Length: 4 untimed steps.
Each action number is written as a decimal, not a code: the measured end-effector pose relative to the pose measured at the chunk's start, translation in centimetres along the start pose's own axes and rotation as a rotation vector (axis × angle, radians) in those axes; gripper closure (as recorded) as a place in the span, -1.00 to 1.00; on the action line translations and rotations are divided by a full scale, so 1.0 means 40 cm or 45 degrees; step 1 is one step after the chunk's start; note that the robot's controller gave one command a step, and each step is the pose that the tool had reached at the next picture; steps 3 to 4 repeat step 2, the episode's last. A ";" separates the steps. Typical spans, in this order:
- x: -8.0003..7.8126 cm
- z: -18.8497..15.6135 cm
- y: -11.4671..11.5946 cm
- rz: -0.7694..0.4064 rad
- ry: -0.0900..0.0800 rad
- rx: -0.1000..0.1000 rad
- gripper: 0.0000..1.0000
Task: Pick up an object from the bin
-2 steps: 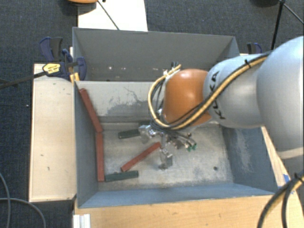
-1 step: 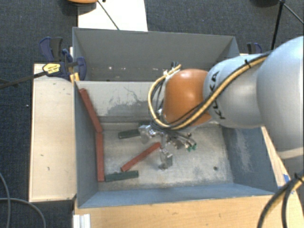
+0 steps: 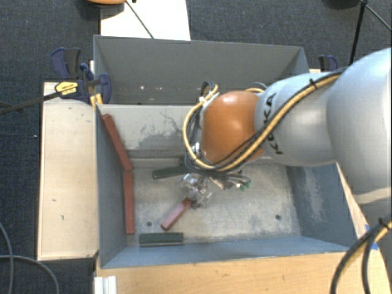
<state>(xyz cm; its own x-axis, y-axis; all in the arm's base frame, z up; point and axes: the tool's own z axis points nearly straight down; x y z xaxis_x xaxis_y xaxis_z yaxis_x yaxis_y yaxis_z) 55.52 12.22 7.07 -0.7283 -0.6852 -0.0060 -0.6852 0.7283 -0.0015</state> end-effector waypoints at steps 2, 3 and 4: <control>-0.017 -0.386 0.017 -0.026 0.003 0.000 1.00; -0.017 -0.386 0.017 -0.026 0.003 0.000 1.00; -0.017 -0.386 0.017 -0.026 0.003 0.000 1.00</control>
Offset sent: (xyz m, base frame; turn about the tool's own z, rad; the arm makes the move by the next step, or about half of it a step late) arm -0.0014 0.0087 0.1535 -0.0265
